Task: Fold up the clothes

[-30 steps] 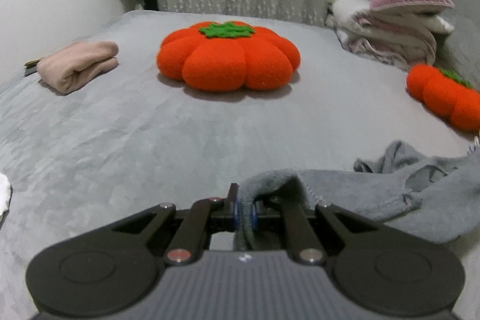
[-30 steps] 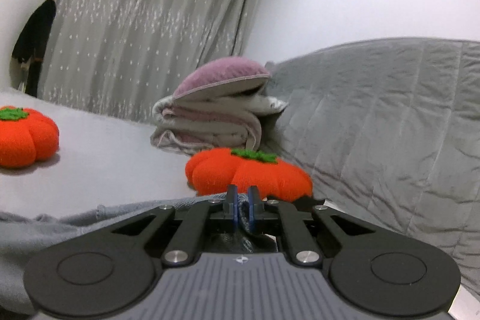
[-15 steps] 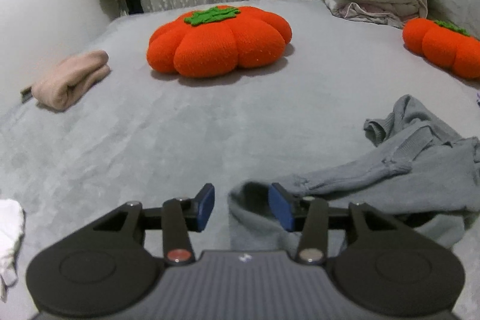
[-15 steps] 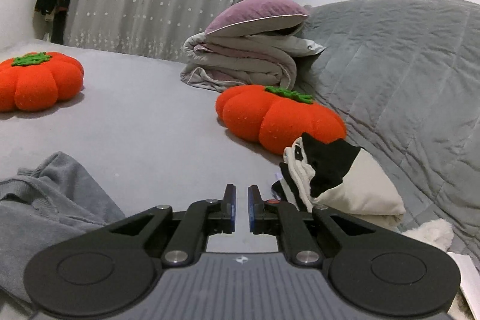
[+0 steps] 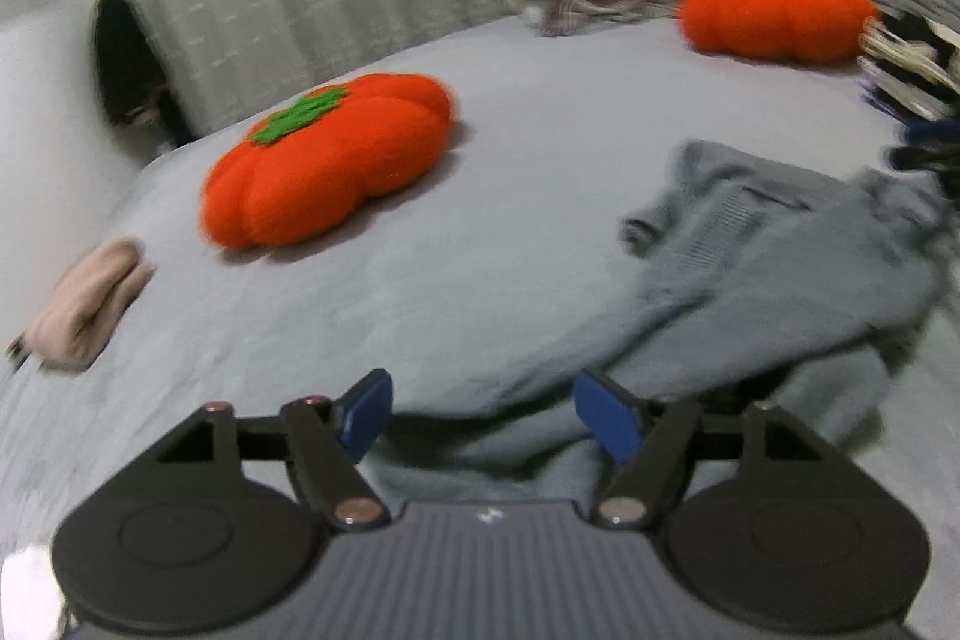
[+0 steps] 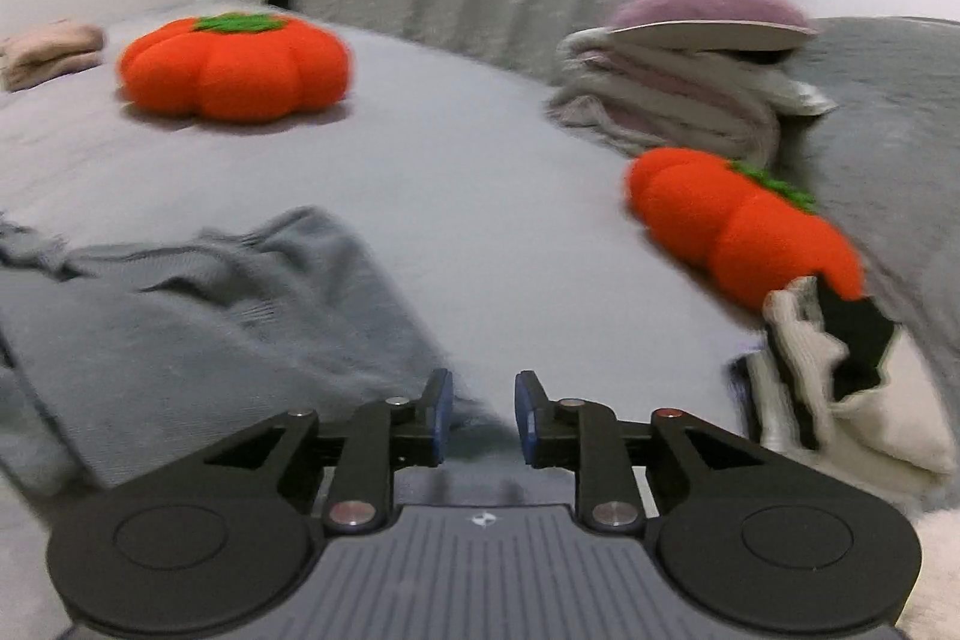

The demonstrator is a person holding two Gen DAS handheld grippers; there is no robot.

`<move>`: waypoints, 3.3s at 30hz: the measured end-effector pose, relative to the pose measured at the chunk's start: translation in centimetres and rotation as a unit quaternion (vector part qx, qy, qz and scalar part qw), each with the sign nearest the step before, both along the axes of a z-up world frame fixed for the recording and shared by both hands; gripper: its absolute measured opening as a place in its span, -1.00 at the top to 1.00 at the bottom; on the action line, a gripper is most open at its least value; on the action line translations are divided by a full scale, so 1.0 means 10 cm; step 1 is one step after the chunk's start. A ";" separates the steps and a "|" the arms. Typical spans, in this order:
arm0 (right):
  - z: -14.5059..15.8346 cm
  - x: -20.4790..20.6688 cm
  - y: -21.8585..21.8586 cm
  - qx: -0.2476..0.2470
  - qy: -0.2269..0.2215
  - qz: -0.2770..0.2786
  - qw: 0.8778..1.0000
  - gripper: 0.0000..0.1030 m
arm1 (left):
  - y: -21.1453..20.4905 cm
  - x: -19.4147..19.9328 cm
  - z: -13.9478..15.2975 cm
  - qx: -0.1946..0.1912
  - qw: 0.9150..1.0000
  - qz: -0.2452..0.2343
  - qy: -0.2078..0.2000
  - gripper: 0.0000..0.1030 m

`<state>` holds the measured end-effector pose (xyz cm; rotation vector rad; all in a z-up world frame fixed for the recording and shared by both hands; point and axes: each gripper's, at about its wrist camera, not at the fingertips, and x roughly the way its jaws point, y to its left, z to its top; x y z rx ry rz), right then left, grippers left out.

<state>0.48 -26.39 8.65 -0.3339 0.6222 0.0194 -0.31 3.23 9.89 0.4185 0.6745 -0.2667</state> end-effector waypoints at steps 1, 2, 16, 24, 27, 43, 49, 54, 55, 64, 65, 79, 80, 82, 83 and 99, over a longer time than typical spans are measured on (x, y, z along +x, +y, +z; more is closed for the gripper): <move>-0.02 0.02 0.03 0.000 0.005 0.008 1.000 0.52 | -0.05 0.00 -0.03 0.004 1.000 -0.016 0.001 -0.44; -0.05 0.03 0.06 0.000 0.010 0.017 1.000 0.51 | -0.11 0.01 -0.05 0.009 1.000 -0.029 0.001 -0.44; -0.26 0.34 0.21 0.018 0.046 0.099 0.994 0.39 | -0.28 0.44 -0.28 -0.049 0.994 -0.081 0.057 -0.06; -0.33 0.27 0.21 -0.001 0.079 0.144 0.986 0.27 | -0.33 0.48 -0.42 -0.022 0.994 -0.088 0.068 0.08; -0.30 0.24 0.17 0.001 0.087 0.160 0.983 0.26 | -0.27 0.52 -0.42 -0.028 0.993 -0.084 0.076 0.32; -0.32 0.31 0.24 -0.015 0.064 0.146 0.987 0.94 | -0.08 0.52 -0.13 -0.059 0.998 0.000 0.008 0.85; 0.02 0.17 0.20 0.004 -0.030 0.113 0.993 0.94 | 0.07 0.48 0.06 -0.086 0.996 0.022 -0.021 0.85; 0.19 0.08 0.16 0.013 -0.080 0.096 0.992 0.94 | 0.22 0.45 0.20 -0.111 0.993 0.034 -0.031 0.85; 0.21 0.07 0.15 0.017 -0.087 0.095 0.991 0.94 | 0.23 0.44 0.22 -0.114 0.992 0.034 -0.032 0.85; 0.34 0.04 0.12 0.048 -0.096 0.115 0.988 0.94 | 0.33 0.38 0.34 -0.139 0.989 0.035 -0.045 0.85; 0.33 0.04 0.13 0.049 -0.088 0.123 0.987 0.94 | 0.34 0.38 0.35 -0.142 0.988 0.036 -0.046 0.85; -0.11 0.05 0.32 -0.022 -0.016 0.189 0.982 0.23 | 0.41 0.27 0.42 -0.156 0.986 0.011 -0.057 0.85; -0.11 0.08 0.33 -0.021 -0.017 0.188 0.982 0.20 | 0.41 0.26 0.43 -0.157 0.986 0.005 -0.058 0.85; -0.12 0.14 0.30 -0.011 -0.019 0.179 0.984 0.19 | 0.42 0.22 0.44 -0.167 0.984 -0.006 -0.059 0.85; -0.11 0.16 0.28 -0.002 -0.019 0.176 0.984 0.18 | 0.43 0.19 0.46 -0.173 0.983 -0.012 -0.061 0.85; -0.32 0.38 0.37 -0.013 -0.014 0.202 0.979 0.06 | 0.83 0.15 0.50 -0.259 0.965 -0.007 -0.048 0.84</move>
